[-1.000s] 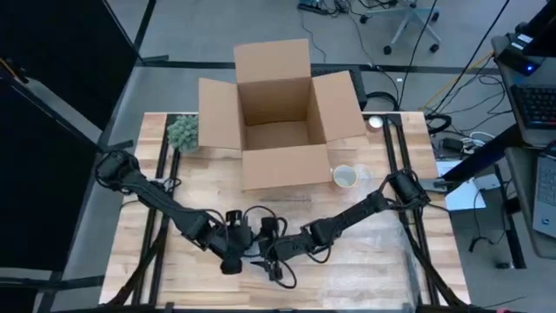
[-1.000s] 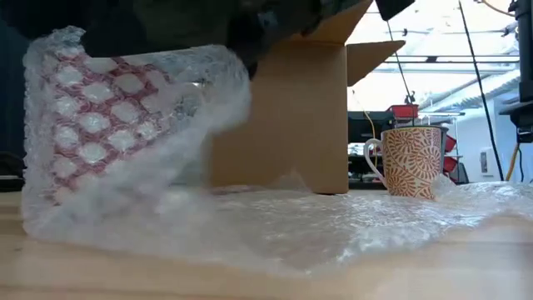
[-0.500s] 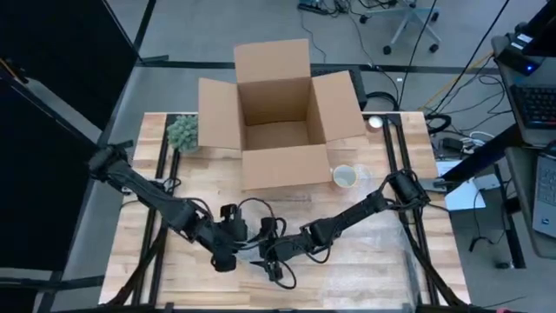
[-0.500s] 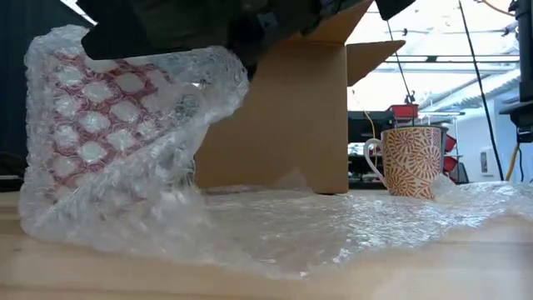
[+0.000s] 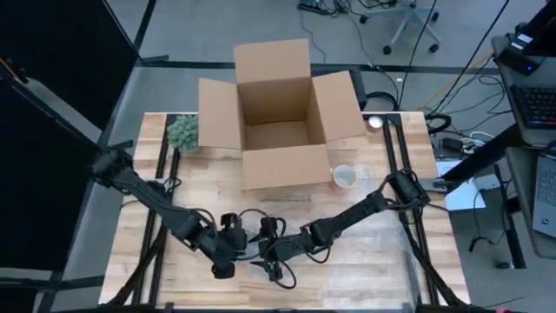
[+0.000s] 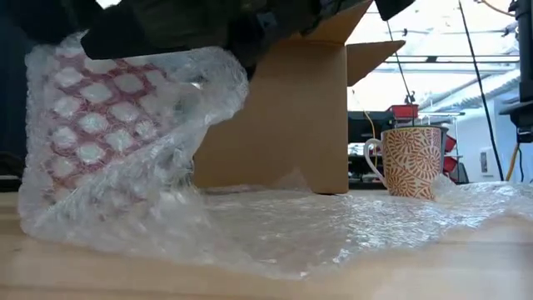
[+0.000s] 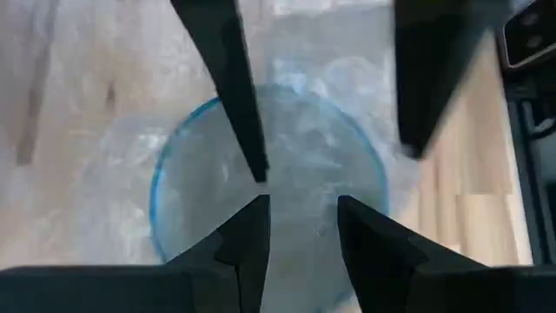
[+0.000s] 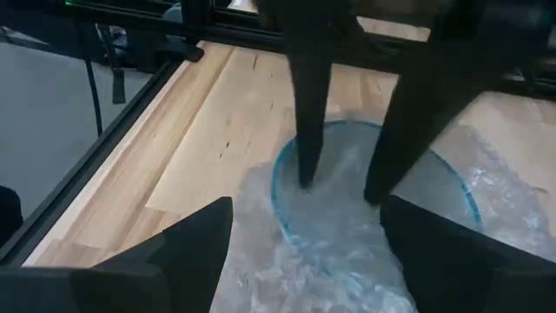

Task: Wrap mug
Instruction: Wrap the red cup in the bubble wrap

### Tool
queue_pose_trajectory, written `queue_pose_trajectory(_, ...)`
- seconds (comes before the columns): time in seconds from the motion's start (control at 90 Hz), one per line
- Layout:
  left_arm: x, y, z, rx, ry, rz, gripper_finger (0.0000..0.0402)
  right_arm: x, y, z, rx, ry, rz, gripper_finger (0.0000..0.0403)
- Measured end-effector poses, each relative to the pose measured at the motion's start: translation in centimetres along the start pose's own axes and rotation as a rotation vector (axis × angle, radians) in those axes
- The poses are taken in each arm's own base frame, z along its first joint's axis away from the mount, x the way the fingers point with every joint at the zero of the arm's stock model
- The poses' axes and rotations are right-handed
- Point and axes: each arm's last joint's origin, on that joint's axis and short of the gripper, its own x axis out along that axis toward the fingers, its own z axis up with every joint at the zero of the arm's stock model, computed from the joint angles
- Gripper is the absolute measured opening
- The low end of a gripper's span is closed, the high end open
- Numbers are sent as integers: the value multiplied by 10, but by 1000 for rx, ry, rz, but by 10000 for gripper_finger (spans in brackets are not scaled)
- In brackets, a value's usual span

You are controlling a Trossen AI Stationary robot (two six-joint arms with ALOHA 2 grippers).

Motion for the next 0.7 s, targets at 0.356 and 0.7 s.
queue_pose_trajectory(0.356, 15, 7, 5, -2, 23, -22, 122, 0, 0, 0, -16, 1, 2, 279)
queue_pose_trajectory(0.7, 5, 8, 9, -51, 8, -47, 122, 0, 0, 0, -18, 1, -5, 279)
